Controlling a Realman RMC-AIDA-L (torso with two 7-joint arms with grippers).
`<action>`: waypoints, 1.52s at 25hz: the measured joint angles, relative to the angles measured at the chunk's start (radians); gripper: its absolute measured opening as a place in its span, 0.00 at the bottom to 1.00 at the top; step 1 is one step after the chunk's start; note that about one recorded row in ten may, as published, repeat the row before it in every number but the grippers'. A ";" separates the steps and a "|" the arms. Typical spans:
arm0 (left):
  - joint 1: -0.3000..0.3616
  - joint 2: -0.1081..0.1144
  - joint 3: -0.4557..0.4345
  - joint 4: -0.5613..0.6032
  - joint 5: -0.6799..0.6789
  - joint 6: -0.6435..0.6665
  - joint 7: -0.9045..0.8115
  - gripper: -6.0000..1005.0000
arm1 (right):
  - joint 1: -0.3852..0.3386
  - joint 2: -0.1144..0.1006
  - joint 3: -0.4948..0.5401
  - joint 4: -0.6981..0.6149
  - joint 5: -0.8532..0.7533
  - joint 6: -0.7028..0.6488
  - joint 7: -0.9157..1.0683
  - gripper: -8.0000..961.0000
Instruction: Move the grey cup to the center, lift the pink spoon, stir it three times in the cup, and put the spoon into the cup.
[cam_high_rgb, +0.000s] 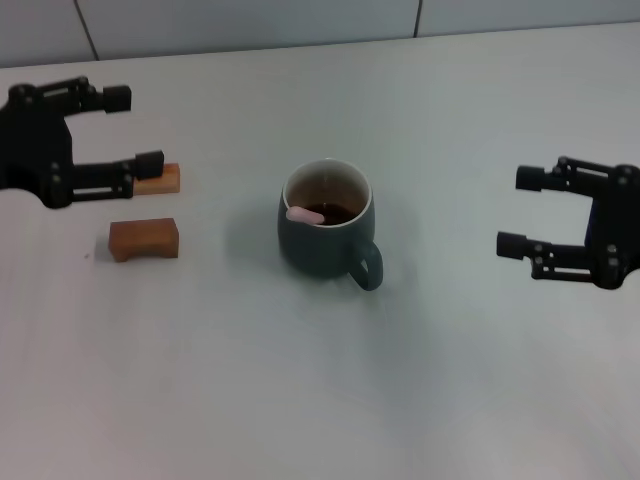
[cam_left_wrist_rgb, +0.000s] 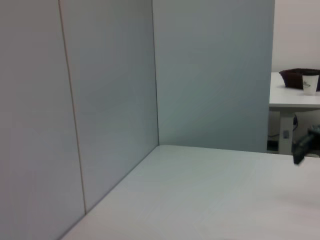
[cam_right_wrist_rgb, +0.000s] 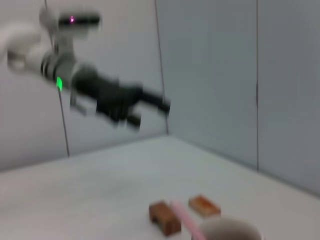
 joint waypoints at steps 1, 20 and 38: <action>0.046 -0.016 0.000 -0.070 0.000 -0.013 0.089 0.81 | 0.008 0.000 -0.005 0.005 0.010 0.000 -0.007 0.83; 0.104 -0.073 0.025 -0.189 0.002 0.048 0.212 0.81 | 0.134 0.000 -0.343 0.092 0.060 0.194 -0.025 0.83; 0.108 -0.073 0.017 -0.245 0.000 -0.009 0.284 0.81 | 0.128 0.000 -0.339 0.101 0.069 0.208 -0.021 0.83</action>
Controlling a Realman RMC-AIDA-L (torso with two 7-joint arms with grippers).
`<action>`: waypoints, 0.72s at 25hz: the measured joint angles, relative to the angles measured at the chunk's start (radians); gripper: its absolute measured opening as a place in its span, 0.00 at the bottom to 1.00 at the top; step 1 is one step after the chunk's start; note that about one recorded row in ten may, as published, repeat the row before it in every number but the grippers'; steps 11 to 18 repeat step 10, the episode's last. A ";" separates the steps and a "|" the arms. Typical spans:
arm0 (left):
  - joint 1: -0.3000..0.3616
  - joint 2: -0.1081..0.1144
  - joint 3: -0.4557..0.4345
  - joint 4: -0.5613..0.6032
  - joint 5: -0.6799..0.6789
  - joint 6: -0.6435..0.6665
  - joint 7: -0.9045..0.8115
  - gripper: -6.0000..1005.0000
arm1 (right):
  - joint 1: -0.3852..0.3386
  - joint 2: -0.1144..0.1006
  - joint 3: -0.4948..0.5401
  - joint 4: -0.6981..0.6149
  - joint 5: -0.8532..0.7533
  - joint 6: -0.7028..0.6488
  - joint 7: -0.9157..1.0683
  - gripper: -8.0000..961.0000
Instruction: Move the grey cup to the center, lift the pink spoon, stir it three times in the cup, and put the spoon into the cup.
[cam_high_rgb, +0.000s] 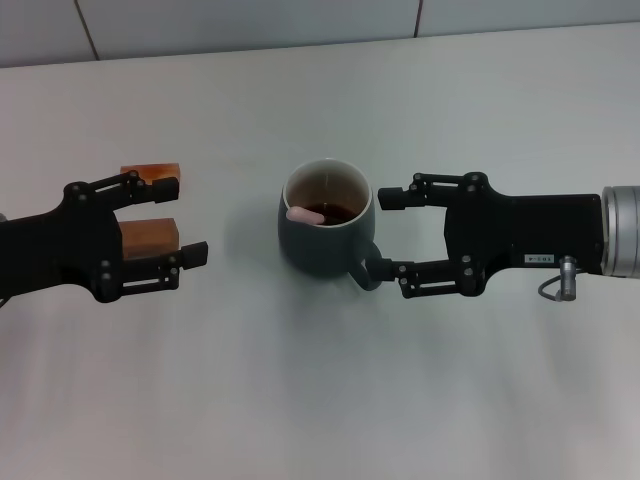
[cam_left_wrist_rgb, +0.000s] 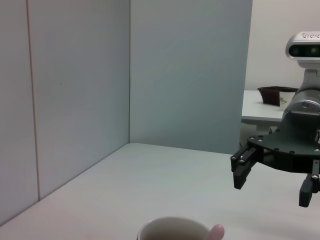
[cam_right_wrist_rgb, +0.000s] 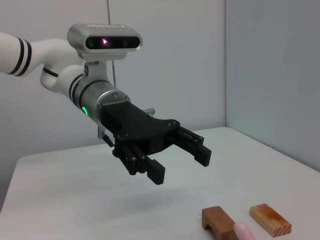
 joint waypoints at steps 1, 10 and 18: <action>0.000 0.000 0.000 0.000 0.000 0.000 0.000 0.81 | 0.000 0.000 0.001 0.000 0.000 0.000 0.001 0.83; 0.002 0.001 -0.002 0.001 -0.002 0.003 -0.006 0.81 | 0.000 0.000 0.002 0.000 0.000 0.000 0.008 0.83; 0.002 0.001 -0.002 0.001 -0.002 0.003 -0.006 0.81 | 0.000 0.000 0.002 0.000 0.000 0.000 0.008 0.83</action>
